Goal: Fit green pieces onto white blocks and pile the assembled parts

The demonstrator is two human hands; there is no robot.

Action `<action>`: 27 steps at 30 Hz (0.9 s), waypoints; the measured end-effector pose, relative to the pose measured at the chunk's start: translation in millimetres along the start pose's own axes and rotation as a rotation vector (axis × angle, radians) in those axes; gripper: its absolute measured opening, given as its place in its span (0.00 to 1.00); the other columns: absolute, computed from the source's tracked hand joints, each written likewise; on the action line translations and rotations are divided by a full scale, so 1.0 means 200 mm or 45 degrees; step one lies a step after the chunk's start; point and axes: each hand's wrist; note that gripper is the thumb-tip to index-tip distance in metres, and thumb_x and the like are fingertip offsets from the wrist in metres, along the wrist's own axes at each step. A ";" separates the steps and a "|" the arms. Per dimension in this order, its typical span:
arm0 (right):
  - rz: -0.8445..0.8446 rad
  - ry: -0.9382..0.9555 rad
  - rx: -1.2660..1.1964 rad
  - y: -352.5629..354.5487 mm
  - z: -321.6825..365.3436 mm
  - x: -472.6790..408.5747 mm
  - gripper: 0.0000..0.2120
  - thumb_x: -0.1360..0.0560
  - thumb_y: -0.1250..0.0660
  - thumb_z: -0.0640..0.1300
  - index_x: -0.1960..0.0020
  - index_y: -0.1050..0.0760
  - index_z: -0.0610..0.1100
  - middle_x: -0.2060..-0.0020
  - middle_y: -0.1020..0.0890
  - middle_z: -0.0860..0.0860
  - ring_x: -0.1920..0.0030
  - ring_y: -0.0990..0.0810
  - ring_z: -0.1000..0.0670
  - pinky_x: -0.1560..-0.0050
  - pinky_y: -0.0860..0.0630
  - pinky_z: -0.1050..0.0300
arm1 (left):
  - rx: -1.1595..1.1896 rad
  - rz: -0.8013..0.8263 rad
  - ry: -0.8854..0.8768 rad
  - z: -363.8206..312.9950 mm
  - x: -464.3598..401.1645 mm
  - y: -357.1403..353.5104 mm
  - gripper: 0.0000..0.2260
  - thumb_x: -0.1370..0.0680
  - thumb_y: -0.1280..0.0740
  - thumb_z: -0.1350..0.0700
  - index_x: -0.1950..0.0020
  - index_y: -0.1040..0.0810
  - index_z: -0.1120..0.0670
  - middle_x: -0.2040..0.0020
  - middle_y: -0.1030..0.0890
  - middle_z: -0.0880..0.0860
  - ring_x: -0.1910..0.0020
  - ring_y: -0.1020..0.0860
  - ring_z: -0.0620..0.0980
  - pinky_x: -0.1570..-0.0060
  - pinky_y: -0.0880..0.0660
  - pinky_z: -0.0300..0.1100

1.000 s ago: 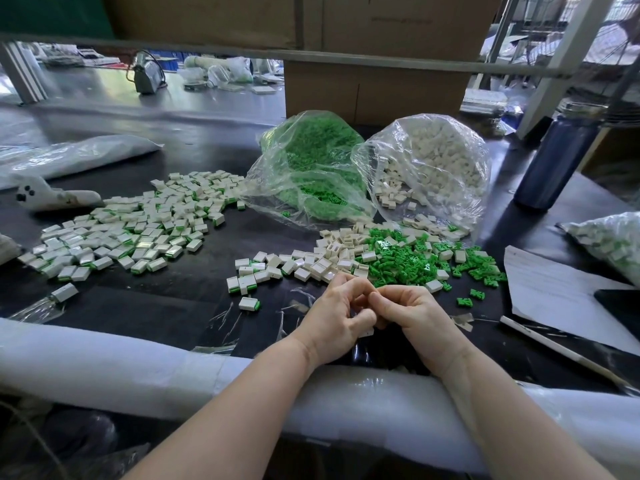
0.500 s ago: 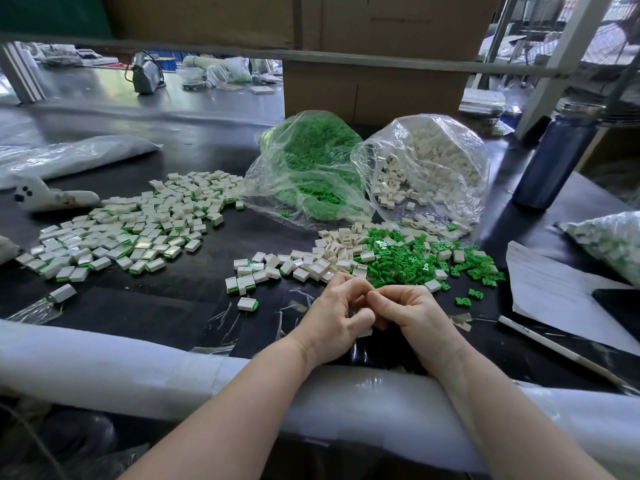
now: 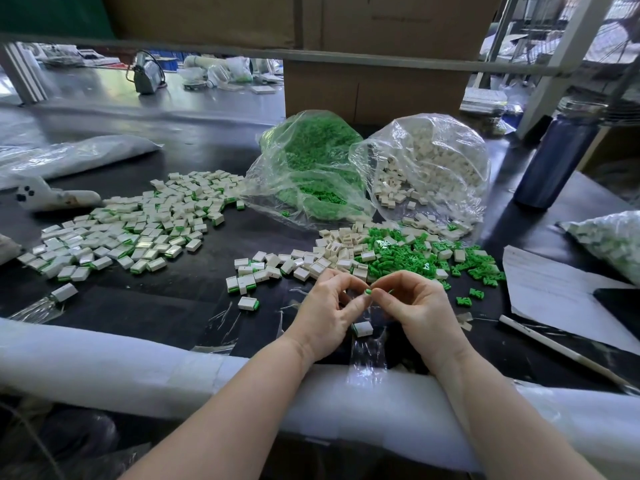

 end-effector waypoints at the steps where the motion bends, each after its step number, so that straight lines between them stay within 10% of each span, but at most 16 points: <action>1: 0.005 0.013 0.032 0.00 0.00 0.00 0.08 0.29 0.29 0.35 0.62 0.21 0.47 0.68 0.18 0.50 0.66 0.21 0.52 0.59 0.21 0.53 | -0.017 -0.002 -0.006 0.00 0.00 0.00 0.05 0.24 0.33 0.59 0.50 0.22 0.58 0.50 0.29 0.53 0.63 0.30 0.42 0.59 0.30 0.27; 10: -0.043 -0.016 0.140 -0.01 -0.01 -0.01 0.08 0.26 0.31 0.38 0.62 0.23 0.47 0.71 0.22 0.56 0.70 0.26 0.60 0.66 0.28 0.66 | -0.139 -0.115 -0.014 0.02 0.00 0.00 0.05 0.25 0.32 0.57 0.51 0.21 0.58 0.56 0.25 0.49 0.66 0.28 0.40 0.62 0.31 0.27; 16: -0.207 -0.058 0.205 0.01 -0.05 -0.02 0.07 0.27 0.31 0.40 0.63 0.23 0.47 0.72 0.24 0.53 0.71 0.28 0.56 0.68 0.30 0.69 | 0.014 -0.587 0.223 0.05 -0.01 0.03 0.05 0.24 0.33 0.61 0.49 0.21 0.55 0.61 0.19 0.51 0.60 0.20 0.50 0.50 0.22 0.46; 27: -0.288 -0.133 0.532 0.03 -0.08 -0.04 0.05 0.26 0.31 0.40 0.59 0.22 0.47 0.60 0.19 0.49 0.56 0.21 0.49 0.52 0.25 0.57 | -0.352 -0.713 0.407 0.08 -0.03 0.07 0.17 0.23 0.36 0.63 0.34 0.28 0.61 0.33 0.36 0.56 0.37 0.31 0.55 0.39 0.39 0.34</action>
Point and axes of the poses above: each hand's wrist, its own x-axis away from the middle knuckle, its own y-axis out of the back of the hand, z = x × y
